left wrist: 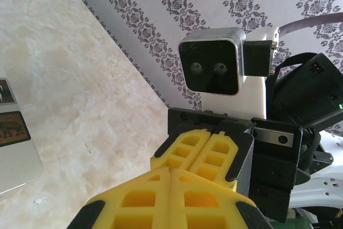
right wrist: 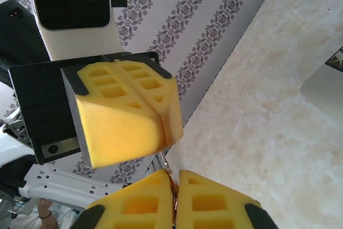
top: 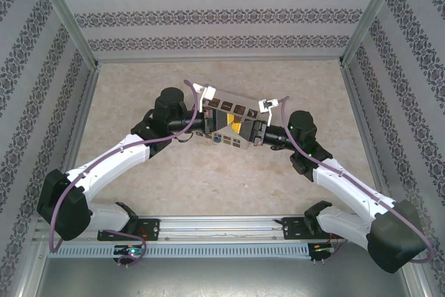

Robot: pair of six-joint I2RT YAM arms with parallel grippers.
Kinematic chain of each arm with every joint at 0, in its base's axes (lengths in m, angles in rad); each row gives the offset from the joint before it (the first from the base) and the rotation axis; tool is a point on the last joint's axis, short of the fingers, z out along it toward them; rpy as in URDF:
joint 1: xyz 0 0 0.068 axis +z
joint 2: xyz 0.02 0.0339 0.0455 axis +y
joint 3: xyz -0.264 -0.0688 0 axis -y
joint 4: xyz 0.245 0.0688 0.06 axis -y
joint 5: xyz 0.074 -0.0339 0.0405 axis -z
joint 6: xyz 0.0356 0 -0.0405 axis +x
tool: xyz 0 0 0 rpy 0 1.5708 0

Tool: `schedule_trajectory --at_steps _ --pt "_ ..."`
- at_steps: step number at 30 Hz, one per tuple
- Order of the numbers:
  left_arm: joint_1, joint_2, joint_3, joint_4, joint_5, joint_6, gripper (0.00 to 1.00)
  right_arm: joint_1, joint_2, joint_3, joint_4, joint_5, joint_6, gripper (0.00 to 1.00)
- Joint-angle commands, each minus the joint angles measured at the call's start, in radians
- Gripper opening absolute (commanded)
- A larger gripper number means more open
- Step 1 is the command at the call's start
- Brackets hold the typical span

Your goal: Unlock the padlock with the key

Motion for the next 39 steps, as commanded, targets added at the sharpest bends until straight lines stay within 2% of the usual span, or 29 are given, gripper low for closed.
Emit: schedule_trajectory --at_steps 1,6,8,10,12,17,21,24,26,30,39 --pt "0.012 -0.021 -0.008 0.049 -0.013 0.010 0.00 0.009 -0.013 0.009 0.002 0.001 -0.018 0.02" --pt "0.028 -0.036 -0.025 0.060 -0.036 -0.005 0.01 0.009 -0.027 0.003 -0.019 0.012 -0.033 0.00" --pt "0.033 -0.046 -0.036 0.073 -0.045 -0.011 0.11 0.010 -0.033 0.008 -0.049 0.017 -0.049 0.00" --pt "0.043 -0.059 -0.047 0.078 -0.058 -0.012 0.13 0.009 -0.036 0.014 -0.092 0.026 -0.075 0.00" --pt "0.056 -0.081 -0.061 0.070 -0.079 -0.009 0.24 0.010 -0.043 0.022 -0.155 0.043 -0.111 0.00" --pt "0.096 -0.156 -0.114 0.016 -0.145 0.029 0.41 0.011 -0.049 0.053 -0.341 0.094 -0.228 0.00" --pt "0.110 -0.219 -0.163 -0.092 -0.232 0.119 0.61 0.009 -0.034 0.089 -0.499 0.156 -0.338 0.00" --pt "0.115 -0.256 -0.211 -0.155 -0.299 0.188 0.74 0.006 -0.004 0.100 -0.534 0.174 -0.384 0.00" --pt "0.120 -0.266 -0.243 -0.175 -0.322 0.222 0.79 -0.003 0.026 0.104 -0.531 0.168 -0.395 0.00" --pt "0.126 -0.252 -0.302 -0.171 -0.330 0.244 0.83 -0.044 0.106 0.110 -0.487 0.120 -0.385 0.00" --pt "0.127 -0.133 -0.359 -0.109 -0.344 0.283 0.83 -0.110 0.261 0.136 -0.428 0.078 -0.331 0.00"
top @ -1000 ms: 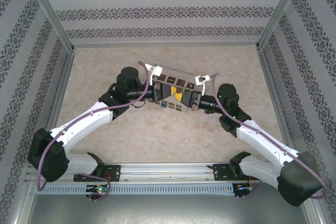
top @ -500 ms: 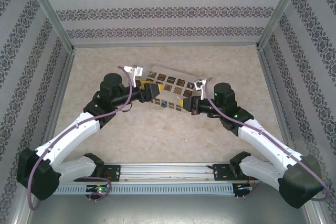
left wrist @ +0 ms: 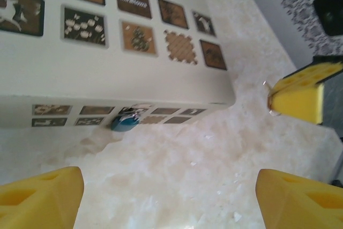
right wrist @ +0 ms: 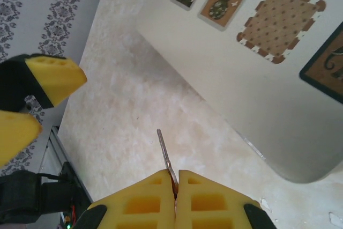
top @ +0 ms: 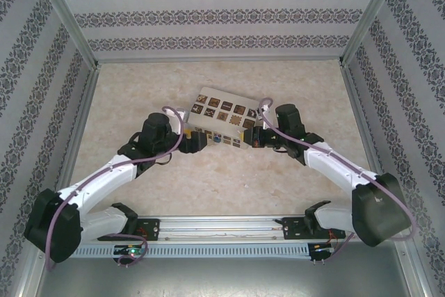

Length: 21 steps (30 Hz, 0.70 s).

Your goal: Unlock the padlock with the key

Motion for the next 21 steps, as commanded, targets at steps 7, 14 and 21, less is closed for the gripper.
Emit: schedule_trajectory --at_steps 7,14,21 --pt "0.001 0.173 0.017 0.078 0.013 0.056 0.81 -0.048 0.082 0.048 0.042 -0.010 0.033 0.00" --pt "-0.032 0.316 0.072 0.127 0.015 0.017 0.79 -0.056 0.117 0.052 0.037 -0.003 0.026 0.00" --pt "-0.050 0.432 0.099 0.223 0.017 -0.072 0.73 -0.059 0.141 0.046 0.032 0.019 0.021 0.00"
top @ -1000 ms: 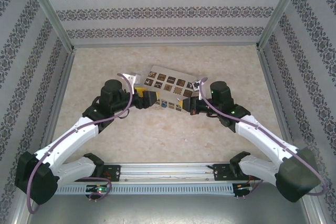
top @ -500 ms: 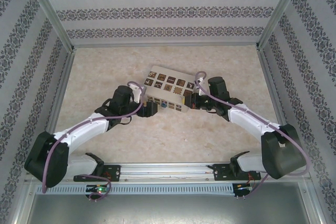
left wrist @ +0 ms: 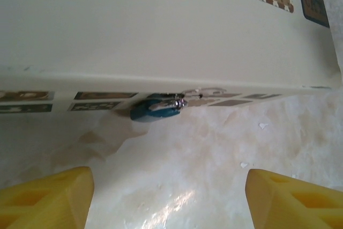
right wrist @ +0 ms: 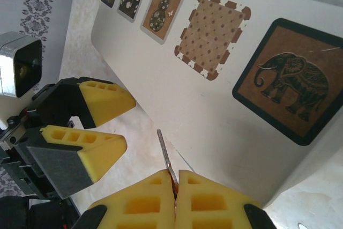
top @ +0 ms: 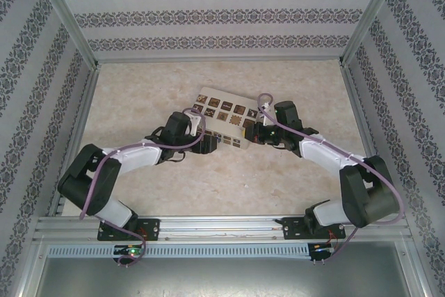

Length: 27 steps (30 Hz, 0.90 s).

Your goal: Unlock the padlock with the key

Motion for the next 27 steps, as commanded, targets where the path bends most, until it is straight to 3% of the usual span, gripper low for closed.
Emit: schedule_trajectory --at_steps 1,17,27 --pt "-0.015 0.045 0.030 0.099 0.007 -0.066 0.72 -0.013 0.018 0.018 0.013 0.014 -0.005 0.00" --pt "-0.066 0.214 0.004 0.385 -0.130 -0.201 0.58 -0.015 0.038 0.009 -0.005 0.037 -0.017 0.00" --pt "-0.089 0.258 0.008 0.433 -0.164 -0.193 0.52 -0.016 0.034 0.000 -0.012 0.047 -0.030 0.00"
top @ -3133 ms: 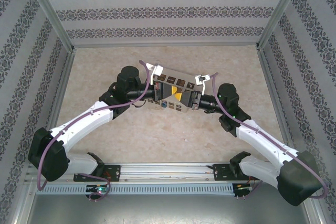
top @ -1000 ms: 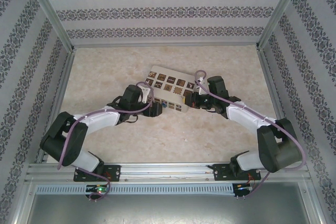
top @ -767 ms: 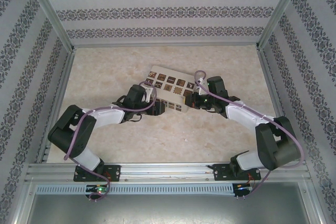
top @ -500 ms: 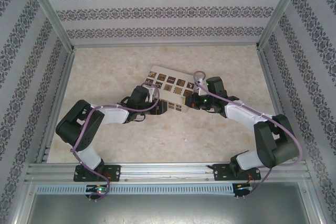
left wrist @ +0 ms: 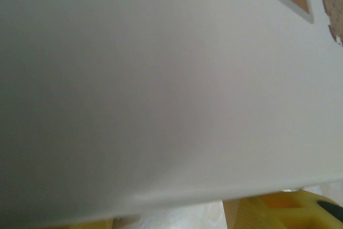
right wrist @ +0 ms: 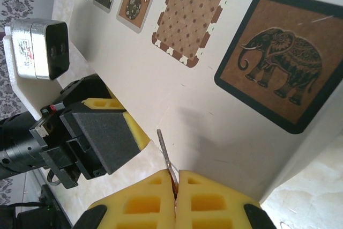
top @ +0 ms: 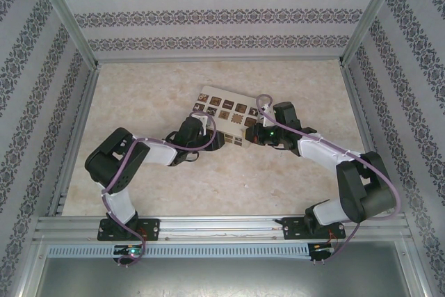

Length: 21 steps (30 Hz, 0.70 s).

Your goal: Unlock the padlock with the key

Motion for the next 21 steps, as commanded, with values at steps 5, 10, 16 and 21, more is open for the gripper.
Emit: schedule_trajectory --at_steps 5,10,16,21 --pt "-0.027 0.027 0.001 0.082 -0.020 -0.011 0.50 -0.011 0.008 0.001 -0.003 0.018 -0.026 0.00" --pt "-0.032 0.042 0.001 0.096 -0.016 -0.024 0.47 -0.011 0.017 0.001 -0.004 0.025 -0.016 0.00" --pt "-0.036 0.060 0.006 0.106 -0.010 -0.032 0.44 -0.011 0.043 -0.002 -0.002 0.012 0.000 0.00" --pt "-0.037 0.073 0.011 0.119 -0.010 -0.037 0.42 -0.012 0.051 -0.007 0.009 0.004 0.015 0.00"
